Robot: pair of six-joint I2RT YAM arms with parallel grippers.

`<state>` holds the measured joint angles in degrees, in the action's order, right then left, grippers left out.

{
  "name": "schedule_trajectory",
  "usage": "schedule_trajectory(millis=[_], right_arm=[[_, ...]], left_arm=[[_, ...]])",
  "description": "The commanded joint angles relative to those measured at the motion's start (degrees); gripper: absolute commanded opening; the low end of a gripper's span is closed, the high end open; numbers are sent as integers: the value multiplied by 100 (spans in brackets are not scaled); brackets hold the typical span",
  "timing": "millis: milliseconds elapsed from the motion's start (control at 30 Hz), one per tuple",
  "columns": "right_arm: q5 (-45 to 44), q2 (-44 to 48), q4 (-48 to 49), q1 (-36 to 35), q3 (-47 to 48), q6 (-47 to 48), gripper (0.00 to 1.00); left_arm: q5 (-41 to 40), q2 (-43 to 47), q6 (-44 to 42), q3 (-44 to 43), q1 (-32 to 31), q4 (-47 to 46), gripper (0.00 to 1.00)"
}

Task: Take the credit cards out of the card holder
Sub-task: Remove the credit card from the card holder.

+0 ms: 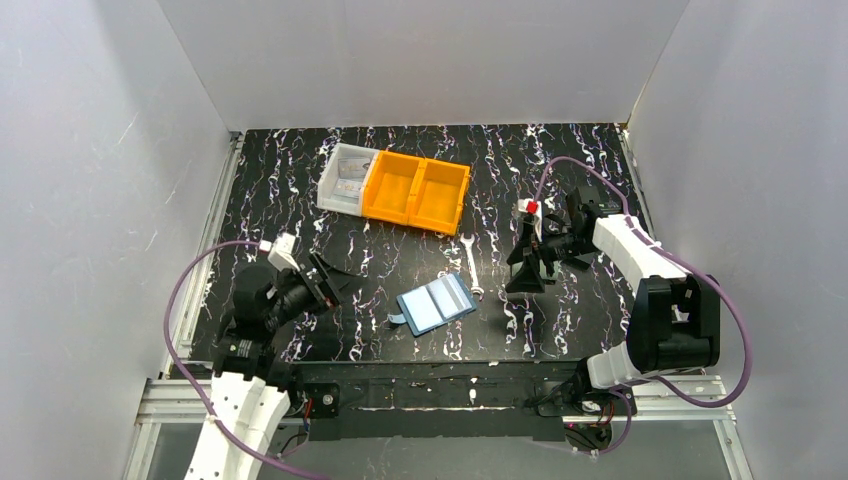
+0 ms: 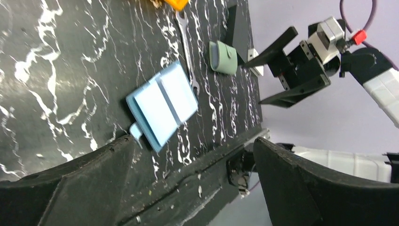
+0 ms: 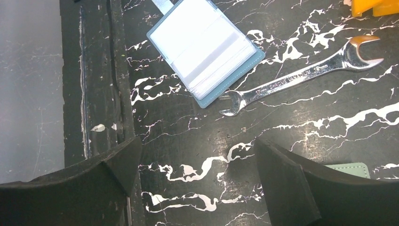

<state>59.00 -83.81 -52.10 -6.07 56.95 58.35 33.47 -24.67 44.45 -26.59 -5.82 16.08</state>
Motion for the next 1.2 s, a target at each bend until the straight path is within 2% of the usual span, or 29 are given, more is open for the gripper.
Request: schedule_trajectory(millis=[0,167,400,467,567,700,833,933,1167], right_arm=[[282,5,-145,18,40,428,98],[192,-136,-186,18,56,471,98],[129,-287,-692,71,181,1068,98],[122,-332,-770,117,214,1114,98],[113,-308,-759,178,213,1105,98],[24,-289,-574,193,169,868,98],[-84,-283,-353,193,146,564,98],[-116,-270,-226,188,155,352,98],[-222,-171,155,142,134,-245,98]], left_arm=[[-256,456,607,113,-559,476,96],[-1457,288,778,213,-1802,490,96],[-3209,-1202,470,-484,-3986,310,97],[-3875,-1612,492,-663,-4503,135,97],[-4356,-2210,764,-780,-5087,-315,97],[-4613,-2823,1681,-701,-5378,-1124,93],[-4901,-3284,2224,-922,-5517,-1048,93],[-5097,-3661,2478,-1362,-5601,-550,93],[-5479,-4708,3003,-2562,-5748,1252,94]])
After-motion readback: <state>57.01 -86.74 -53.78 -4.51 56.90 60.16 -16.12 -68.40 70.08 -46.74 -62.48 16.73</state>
